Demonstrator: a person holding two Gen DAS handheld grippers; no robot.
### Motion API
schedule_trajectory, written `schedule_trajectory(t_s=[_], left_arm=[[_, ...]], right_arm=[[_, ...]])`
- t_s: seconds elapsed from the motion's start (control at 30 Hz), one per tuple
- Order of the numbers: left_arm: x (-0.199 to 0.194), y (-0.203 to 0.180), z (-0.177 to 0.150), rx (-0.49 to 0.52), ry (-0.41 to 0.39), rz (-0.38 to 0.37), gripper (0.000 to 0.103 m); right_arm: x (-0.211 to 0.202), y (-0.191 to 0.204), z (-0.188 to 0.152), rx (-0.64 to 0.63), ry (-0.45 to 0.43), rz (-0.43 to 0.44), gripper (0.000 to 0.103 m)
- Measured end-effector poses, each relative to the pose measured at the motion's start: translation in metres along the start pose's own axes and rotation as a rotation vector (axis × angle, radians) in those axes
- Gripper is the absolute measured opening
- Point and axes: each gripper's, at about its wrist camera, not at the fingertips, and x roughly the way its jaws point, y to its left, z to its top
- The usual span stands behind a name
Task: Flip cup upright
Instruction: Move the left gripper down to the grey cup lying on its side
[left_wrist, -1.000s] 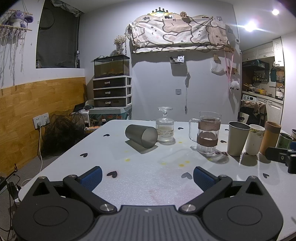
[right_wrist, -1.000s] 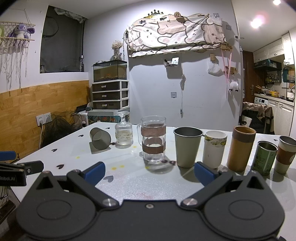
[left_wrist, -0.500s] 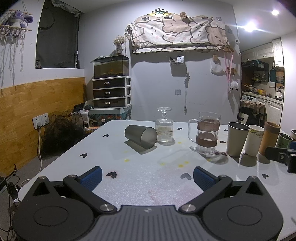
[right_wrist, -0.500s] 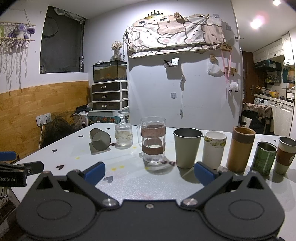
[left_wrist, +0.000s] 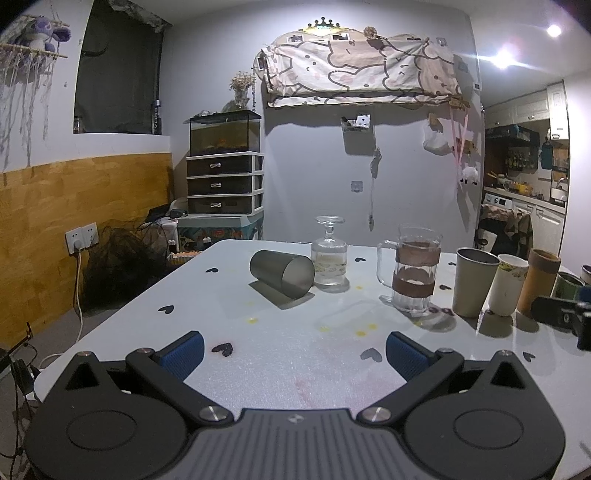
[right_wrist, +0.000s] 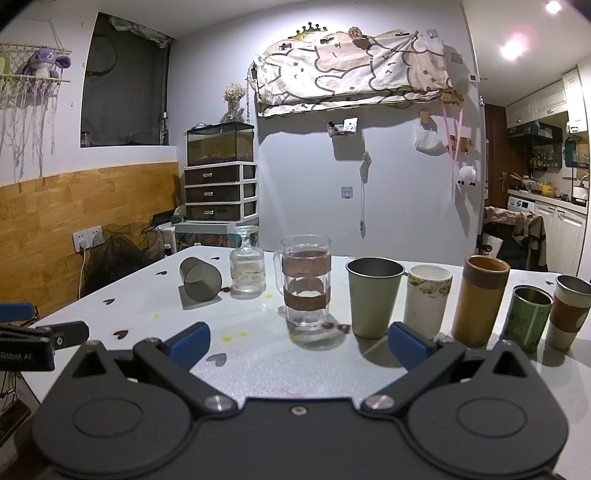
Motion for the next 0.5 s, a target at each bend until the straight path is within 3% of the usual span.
schedule_trajectory(t_s=[0.27,0.5], left_arm=[[0.028,0.028,0.026,-0.116,-0.017,0.040,0.103],[0.103,0.047,0.061,-0.348,0.060,0.039,0.102]], right_arm=[[0.001,-0.001,0.002,0.042,-0.056,0.022,0.103],[0.025,-0.007,-0.009,0.098,-0.042,0.053,0.103]])
